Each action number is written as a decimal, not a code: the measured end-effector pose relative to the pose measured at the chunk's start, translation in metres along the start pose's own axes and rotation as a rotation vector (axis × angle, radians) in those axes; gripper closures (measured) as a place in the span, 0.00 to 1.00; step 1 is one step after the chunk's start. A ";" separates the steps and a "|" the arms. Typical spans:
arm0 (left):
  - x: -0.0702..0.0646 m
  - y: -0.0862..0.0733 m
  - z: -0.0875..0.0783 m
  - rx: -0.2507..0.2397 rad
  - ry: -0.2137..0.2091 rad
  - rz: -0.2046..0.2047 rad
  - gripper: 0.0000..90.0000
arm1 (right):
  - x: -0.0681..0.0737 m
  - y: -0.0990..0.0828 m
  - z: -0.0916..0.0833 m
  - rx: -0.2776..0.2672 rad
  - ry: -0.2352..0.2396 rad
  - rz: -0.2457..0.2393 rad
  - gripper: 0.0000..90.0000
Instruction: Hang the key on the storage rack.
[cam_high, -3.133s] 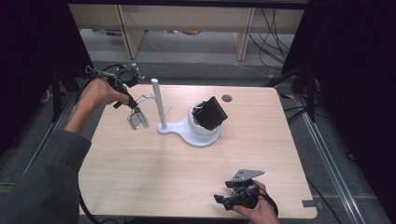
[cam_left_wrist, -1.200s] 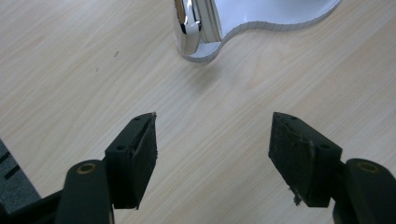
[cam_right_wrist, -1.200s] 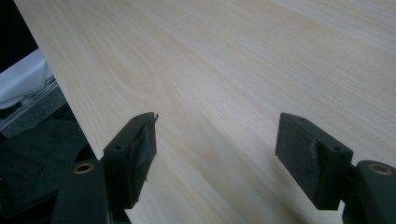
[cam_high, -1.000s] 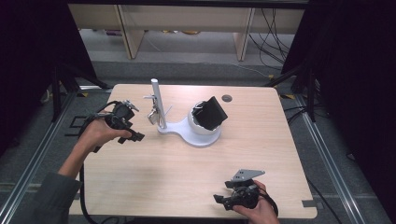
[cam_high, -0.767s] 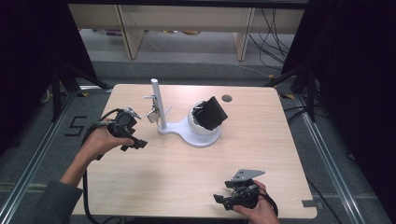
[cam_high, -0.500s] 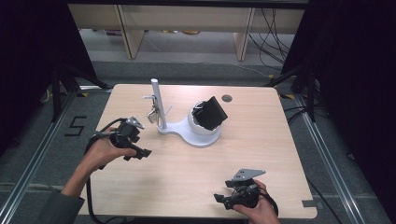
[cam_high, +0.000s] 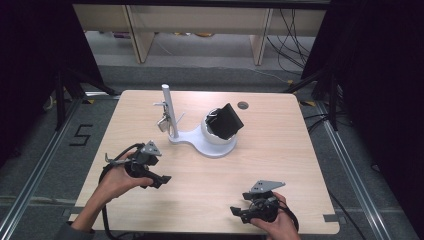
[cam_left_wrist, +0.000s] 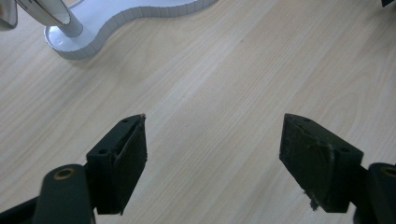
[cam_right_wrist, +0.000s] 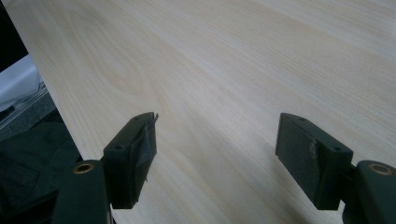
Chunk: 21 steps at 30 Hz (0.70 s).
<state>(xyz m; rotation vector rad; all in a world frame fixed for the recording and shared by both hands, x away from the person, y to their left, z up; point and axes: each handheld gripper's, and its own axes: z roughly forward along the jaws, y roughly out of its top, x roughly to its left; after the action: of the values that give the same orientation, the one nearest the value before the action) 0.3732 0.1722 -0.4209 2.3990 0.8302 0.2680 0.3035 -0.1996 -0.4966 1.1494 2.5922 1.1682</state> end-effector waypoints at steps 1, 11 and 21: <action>-0.002 -0.002 0.001 0.000 0.006 0.003 0.23 | 0.001 0.000 0.000 -0.002 -0.003 -0.001 0.33; -0.013 -0.022 0.005 -0.043 0.015 0.026 0.22 | 0.002 0.000 0.002 0.009 -0.002 -0.003 0.33; -0.034 -0.042 0.022 -0.064 0.004 0.045 0.22 | 0.004 0.001 0.004 0.012 -0.011 -0.010 0.34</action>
<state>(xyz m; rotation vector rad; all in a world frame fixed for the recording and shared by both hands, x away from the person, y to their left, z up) 0.3332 0.1674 -0.4629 2.3604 0.7591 0.3126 0.3024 -0.1941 -0.4980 1.1399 2.5974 1.1434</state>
